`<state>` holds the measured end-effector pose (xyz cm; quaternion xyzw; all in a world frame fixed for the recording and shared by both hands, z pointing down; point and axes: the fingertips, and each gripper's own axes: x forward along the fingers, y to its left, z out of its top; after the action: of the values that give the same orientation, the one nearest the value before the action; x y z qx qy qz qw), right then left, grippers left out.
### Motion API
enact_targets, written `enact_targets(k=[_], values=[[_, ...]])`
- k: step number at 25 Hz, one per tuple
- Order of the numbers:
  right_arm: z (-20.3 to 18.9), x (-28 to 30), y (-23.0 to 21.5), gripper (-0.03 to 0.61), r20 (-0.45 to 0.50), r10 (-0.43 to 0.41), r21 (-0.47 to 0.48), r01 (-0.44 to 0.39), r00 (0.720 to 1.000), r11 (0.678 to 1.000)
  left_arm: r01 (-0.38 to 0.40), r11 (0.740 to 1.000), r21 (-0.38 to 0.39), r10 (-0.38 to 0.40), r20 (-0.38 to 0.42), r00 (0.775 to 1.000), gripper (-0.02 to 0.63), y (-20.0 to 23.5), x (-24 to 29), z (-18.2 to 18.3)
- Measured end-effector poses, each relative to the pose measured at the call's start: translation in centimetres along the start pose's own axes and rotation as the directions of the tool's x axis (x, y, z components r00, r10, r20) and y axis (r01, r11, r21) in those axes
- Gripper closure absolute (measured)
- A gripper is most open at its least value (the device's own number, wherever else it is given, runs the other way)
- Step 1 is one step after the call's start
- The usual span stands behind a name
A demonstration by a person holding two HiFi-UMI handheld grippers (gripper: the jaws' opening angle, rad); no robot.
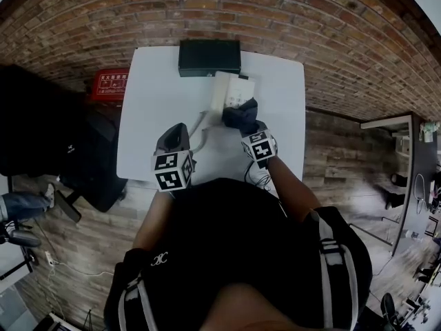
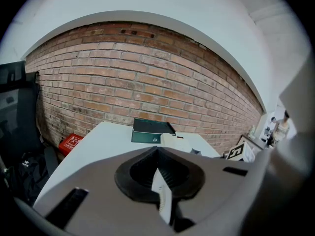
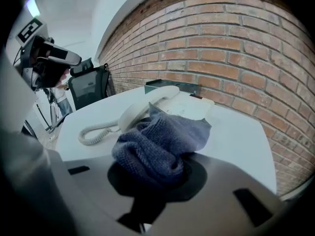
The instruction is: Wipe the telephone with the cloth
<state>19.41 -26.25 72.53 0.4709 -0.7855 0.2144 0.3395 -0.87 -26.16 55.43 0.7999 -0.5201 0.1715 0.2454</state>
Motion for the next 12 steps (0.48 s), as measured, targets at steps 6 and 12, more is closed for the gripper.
enact_targets(k=[6,12], values=[[1.4,0.5,-2.7,0.528,0.027,-0.043,0.019,0.042,0.999,0.999,-0.009,1.0,0.016,0.009,-0.011,1.0,0.621,0.1,-0.2,0.1],[4.0,1.3,-6.9,0.528,0.053,-0.114,0.059,0.111,0.992,0.992,-0.009,1.0,0.024,0.01,-0.014,1.0,0.621,-0.6,-0.2,-0.1]])
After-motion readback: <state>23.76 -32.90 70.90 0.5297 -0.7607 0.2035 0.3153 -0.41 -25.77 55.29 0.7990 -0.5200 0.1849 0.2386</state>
